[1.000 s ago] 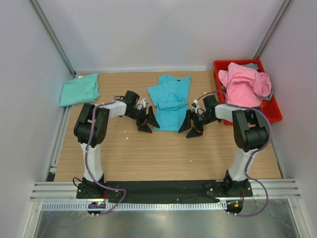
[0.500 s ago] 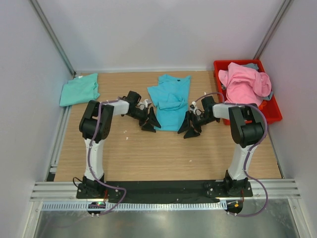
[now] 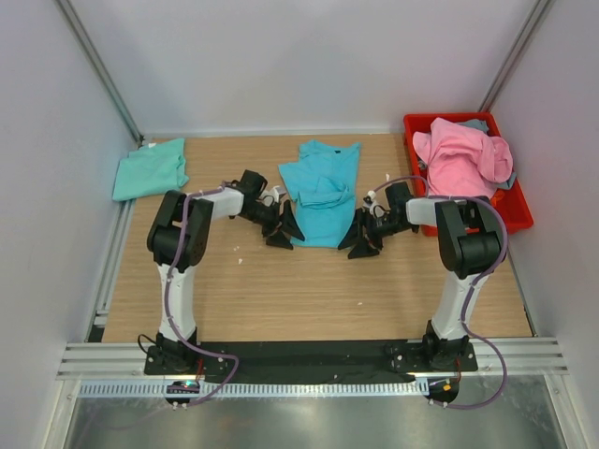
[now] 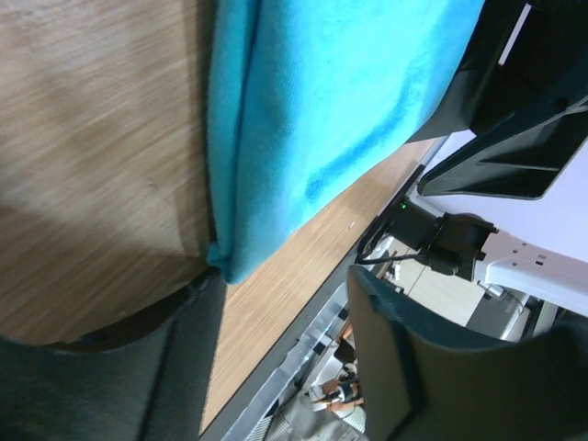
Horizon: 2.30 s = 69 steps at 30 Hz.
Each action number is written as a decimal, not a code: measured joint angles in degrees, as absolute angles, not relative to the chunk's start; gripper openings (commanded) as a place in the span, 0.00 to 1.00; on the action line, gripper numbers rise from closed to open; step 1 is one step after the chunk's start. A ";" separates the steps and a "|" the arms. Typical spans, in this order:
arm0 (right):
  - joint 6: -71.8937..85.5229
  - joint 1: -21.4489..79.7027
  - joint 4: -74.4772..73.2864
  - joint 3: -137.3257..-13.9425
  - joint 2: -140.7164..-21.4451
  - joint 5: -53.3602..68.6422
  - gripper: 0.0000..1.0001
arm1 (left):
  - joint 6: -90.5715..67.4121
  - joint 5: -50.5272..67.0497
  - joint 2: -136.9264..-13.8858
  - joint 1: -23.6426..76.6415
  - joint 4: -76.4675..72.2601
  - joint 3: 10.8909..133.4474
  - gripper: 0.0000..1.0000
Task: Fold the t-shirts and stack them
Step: Fold the tshirt
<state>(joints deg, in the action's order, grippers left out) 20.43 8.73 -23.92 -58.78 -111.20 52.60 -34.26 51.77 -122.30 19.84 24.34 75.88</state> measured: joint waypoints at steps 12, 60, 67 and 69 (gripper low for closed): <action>21.39 8.40 -21.76 -58.17 -111.02 52.25 0.55 | -33.98 50.00 -122.78 19.94 27.09 77.60 0.53; 20.23 5.91 -17.12 -56.88 -105.19 43.51 0.01 | -26.17 40.56 -119.00 21.28 26.72 77.71 0.00; 19.46 5.93 -16.95 -55.83 -96.47 42.19 0.01 | -23.09 37.54 -108.84 22.17 26.02 75.16 0.00; 19.16 5.93 -17.17 -55.72 -94.94 42.11 0.02 | -22.28 36.99 -106.19 22.37 25.80 74.50 0.00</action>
